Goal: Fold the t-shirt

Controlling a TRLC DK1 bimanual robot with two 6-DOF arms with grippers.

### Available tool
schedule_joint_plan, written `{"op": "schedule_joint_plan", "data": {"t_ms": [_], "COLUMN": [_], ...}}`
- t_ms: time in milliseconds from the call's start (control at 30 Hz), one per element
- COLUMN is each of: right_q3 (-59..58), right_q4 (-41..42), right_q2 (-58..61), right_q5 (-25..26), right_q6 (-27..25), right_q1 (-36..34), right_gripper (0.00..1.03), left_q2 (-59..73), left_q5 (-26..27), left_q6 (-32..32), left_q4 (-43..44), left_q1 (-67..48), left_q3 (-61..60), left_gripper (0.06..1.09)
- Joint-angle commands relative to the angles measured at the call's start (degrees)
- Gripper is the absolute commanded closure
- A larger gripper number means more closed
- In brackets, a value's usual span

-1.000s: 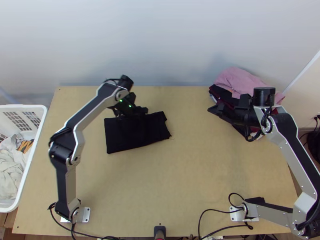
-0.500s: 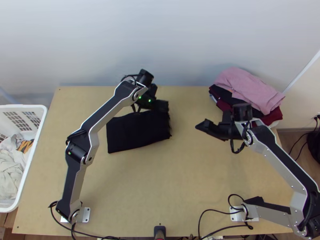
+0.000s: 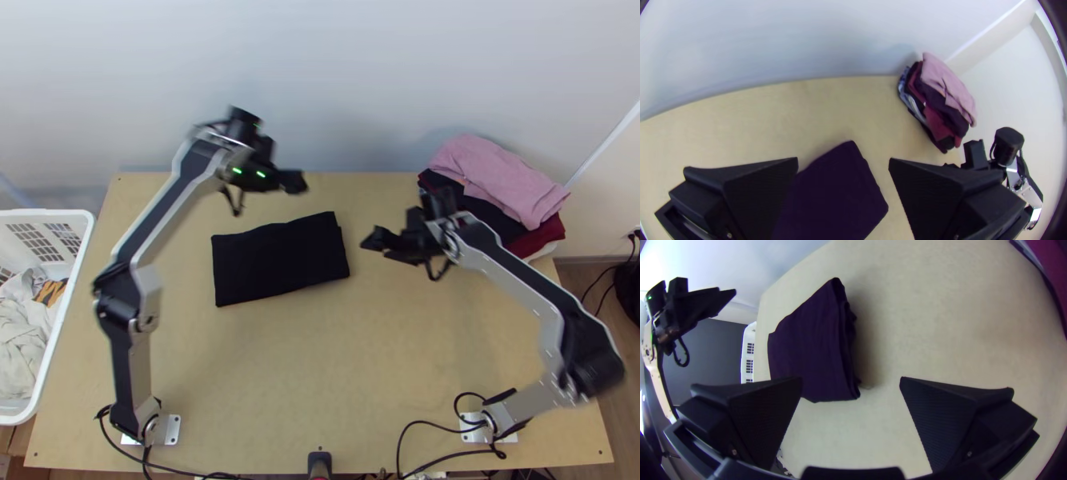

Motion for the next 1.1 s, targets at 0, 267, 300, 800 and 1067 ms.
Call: {"op": "schedule_joint_plan", "data": {"t_ms": [0,267,300,800,1067], "right_q3": [6.9,19.5,20.6,29.3,34.0], "right_q4": [-0.8,-1.4,-1.4,-4.2,-5.7], "right_q2": [7.1,19.2,20.2,32.2,38.3], "right_q5": [-1.6,-3.5,-3.8,-4.2,-4.2], "right_q6": [-0.7,-0.9,-1.0,-2.1,-2.0], "right_q1": [1.4,3.7,3.9,7.2,12.1], "right_gripper": [0.04,0.04,0.04,0.04,0.04], "left_q2": [-8.2,-18.5,-19.5,-28.7,-31.1], "left_q5": [-2.2,-5.9,-6.9,-11.3,-11.3], "left_q6": [1.4,5.5,6.0,12.2,13.1], "left_q4": [0.1,-1.9,-1.9,-6.8,-12.9], "left_q1": [3.4,15.5,17.1,36.1,41.9], "left_q3": [0.0,-0.6,-0.7,-0.7,-0.7], "left_gripper": [0.1,0.1,0.1,0.1,0.1]}}
